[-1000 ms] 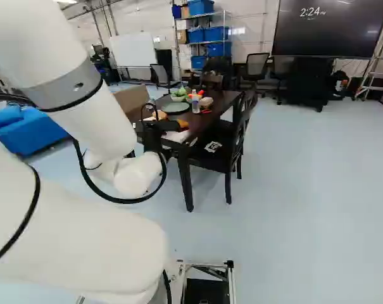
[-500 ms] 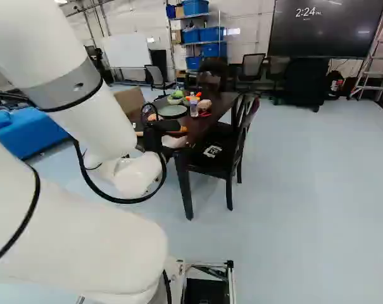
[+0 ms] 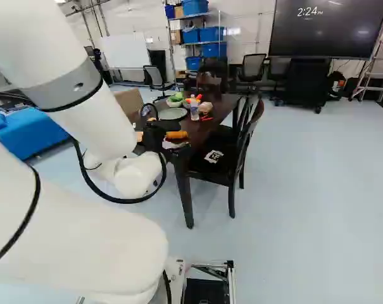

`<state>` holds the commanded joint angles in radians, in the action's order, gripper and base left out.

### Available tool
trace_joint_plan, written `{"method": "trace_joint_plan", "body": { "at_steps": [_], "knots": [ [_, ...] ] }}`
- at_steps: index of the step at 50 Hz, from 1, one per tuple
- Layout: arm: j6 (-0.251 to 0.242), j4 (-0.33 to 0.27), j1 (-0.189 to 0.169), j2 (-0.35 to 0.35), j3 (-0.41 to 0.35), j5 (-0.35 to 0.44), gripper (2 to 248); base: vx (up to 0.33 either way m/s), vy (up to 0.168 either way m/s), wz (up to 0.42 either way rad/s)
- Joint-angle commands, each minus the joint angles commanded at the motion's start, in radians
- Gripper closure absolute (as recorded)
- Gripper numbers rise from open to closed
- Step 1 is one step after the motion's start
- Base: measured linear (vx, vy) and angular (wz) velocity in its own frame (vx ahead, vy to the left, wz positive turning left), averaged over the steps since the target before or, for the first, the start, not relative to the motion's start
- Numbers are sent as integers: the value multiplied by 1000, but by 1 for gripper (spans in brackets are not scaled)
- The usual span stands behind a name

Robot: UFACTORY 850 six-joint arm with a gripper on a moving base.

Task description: Move the croissant to the empty plate

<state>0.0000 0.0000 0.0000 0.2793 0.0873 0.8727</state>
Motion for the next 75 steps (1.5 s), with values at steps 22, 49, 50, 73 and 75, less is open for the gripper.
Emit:
{"method": "trace_joint_plan", "body": {
  "at_steps": [22, 49, 50, 73, 75],
  "knots": [
    [0, 0, 0, 0, 0, 0, 3, 129, 5, -6],
    [0, 0, 0, 2, 16, 0, 3, 43, 1, -3],
    [0, 0, 0, 1, 20, 0, 3, 0, 0, 0],
    [0, 0, 7, -64, 136, -1, 3, 0, 0, 0],
    [0, 0, 8, -71, 146, -2, 3, 0, 0, 0]
  ]
}}
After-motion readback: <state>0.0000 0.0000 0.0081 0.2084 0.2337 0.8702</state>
